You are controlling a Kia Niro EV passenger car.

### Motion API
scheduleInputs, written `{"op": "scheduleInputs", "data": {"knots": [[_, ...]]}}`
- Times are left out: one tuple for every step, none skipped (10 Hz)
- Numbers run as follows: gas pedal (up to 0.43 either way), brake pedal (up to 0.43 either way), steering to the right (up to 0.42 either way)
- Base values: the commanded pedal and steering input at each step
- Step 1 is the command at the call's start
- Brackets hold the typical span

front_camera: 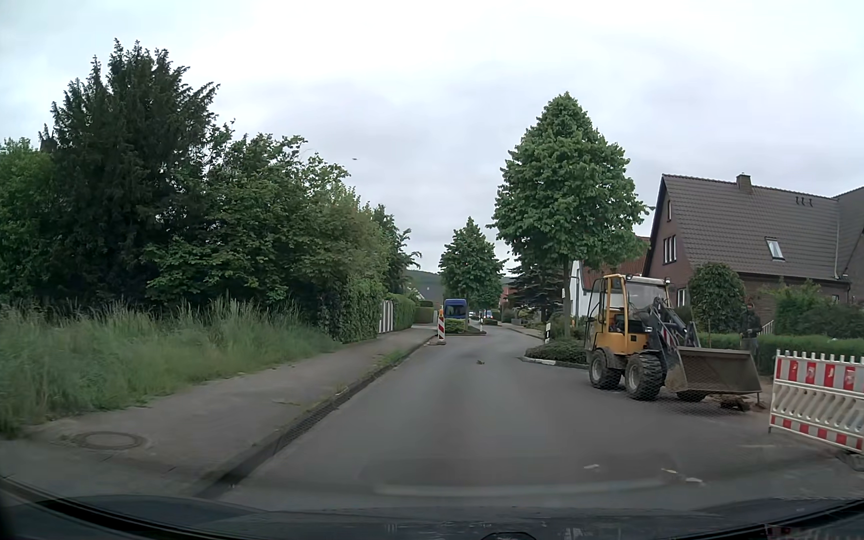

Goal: Follow the waypoints while adhering to traffic rules and regulations

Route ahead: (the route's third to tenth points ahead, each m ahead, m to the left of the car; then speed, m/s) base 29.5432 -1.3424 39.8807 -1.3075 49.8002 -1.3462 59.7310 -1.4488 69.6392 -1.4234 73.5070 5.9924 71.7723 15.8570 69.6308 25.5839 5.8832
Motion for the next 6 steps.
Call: {"op": "scheduleInputs", "data": {"knots": [[0.138,0.0,0.002],[0.138,0.0,0.002],[0.138,0.0,0.002],[0.138,0.0,0.002],[0.138,0.0,0.002],[0.138,0.0,0.002]]}}
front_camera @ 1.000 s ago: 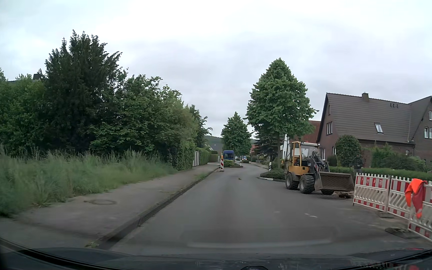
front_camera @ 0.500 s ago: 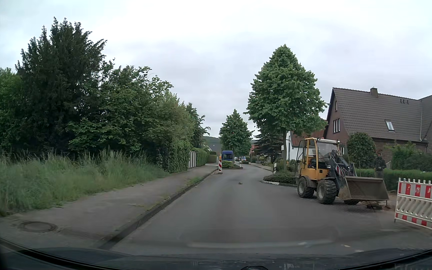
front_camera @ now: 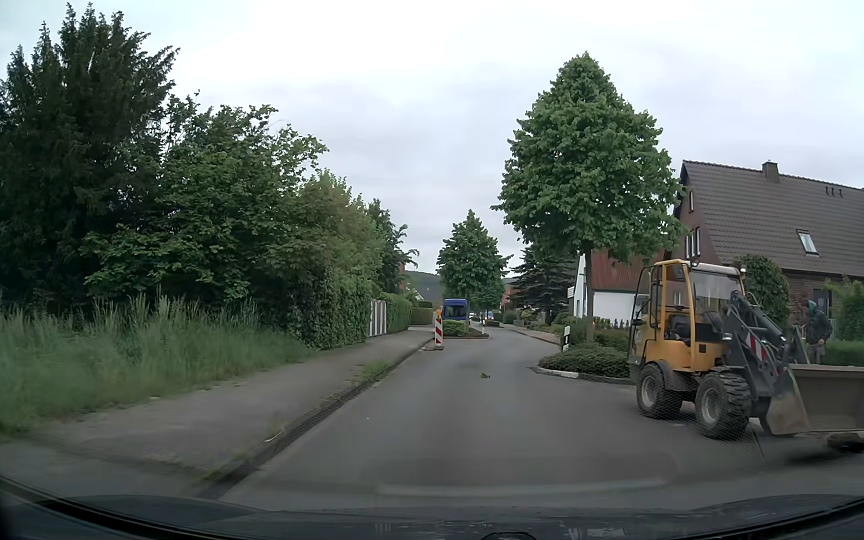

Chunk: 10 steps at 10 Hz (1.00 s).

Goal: Follow the waypoints while adhering to traffic rules and regulations

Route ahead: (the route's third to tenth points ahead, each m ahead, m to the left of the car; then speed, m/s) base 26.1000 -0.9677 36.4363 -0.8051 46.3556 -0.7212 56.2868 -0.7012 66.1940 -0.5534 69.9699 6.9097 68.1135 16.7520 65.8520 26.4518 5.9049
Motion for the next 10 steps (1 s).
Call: {"op": "scheduleInputs", "data": {"knots": [[0.138,0.0,0.001],[0.138,0.0,0.001],[0.138,0.0,0.001],[0.138,0.0,0.001],[0.138,0.0,0.001],[0.138,0.0,0.001],[0.138,0.0,0.0],[0.138,0.0,0.001],[0.138,0.0,0.002],[0.138,0.0,0.002]]}}
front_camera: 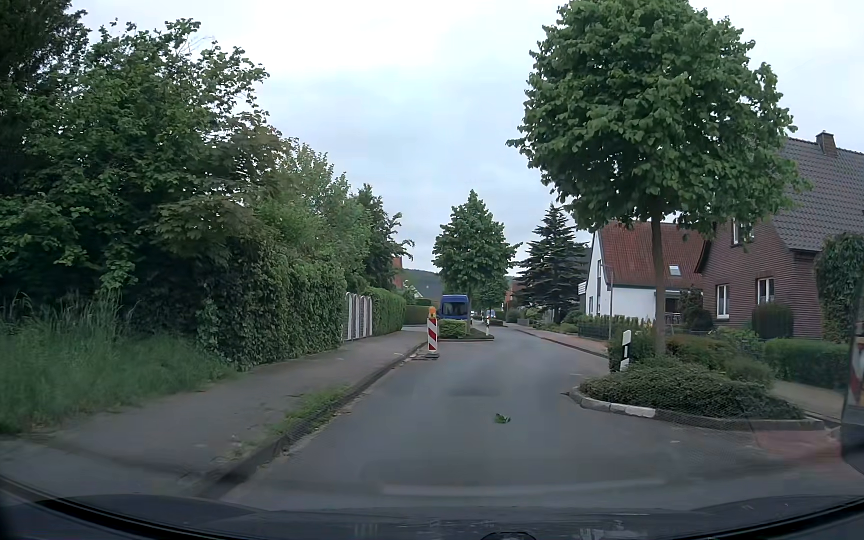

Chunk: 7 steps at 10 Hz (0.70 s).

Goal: Follow the waypoints while adhering to traffic rules and regulations

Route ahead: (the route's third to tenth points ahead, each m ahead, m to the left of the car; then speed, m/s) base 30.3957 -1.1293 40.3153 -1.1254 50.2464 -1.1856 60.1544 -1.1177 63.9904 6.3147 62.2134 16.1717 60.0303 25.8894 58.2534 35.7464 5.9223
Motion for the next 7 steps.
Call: {"op": "scheduleInputs", "data": {"knots": [[0.138,0.0,0.003],[0.138,0.0,0.005],[0.138,0.0,0.008],[0.138,0.0,0.011],[0.138,0.0,0.012],[0.138,0.0,0.014],[0.138,0.0,0.017]]}}
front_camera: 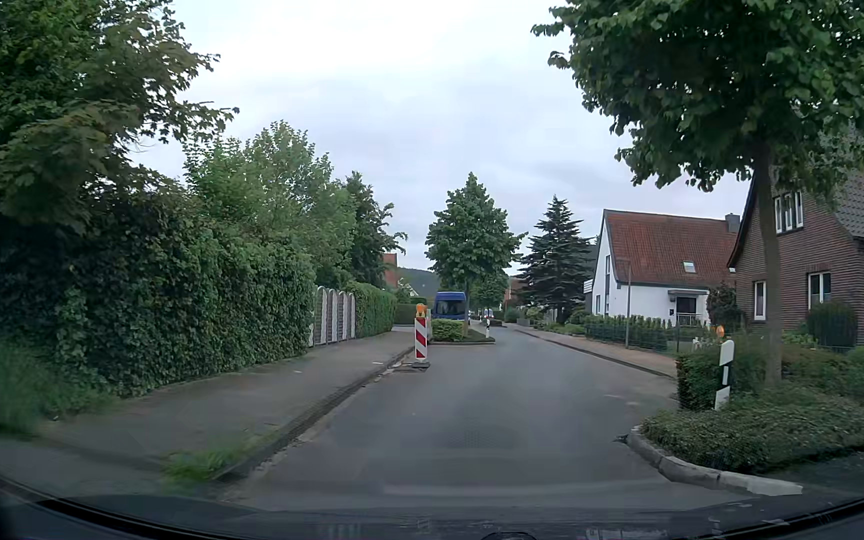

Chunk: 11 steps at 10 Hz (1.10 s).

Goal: Follow the waypoints while adhering to traffic rules and regulations

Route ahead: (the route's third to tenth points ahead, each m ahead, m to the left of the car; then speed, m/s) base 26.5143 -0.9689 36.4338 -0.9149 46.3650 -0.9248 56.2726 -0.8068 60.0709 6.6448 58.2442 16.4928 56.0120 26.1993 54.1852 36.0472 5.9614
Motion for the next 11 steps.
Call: {"op": "scheduleInputs", "data": {"knots": [[0.138,0.0,0.024],[0.138,0.0,0.031],[0.138,0.0,0.038],[0.138,0.0,0.045],[0.138,0.0,0.048],[0.138,0.0,0.051],[0.138,0.0,0.056],[0.138,0.0,0.064],[0.138,0.0,0.07],[0.138,0.0,0.073],[0.138,0.0,0.073]]}}
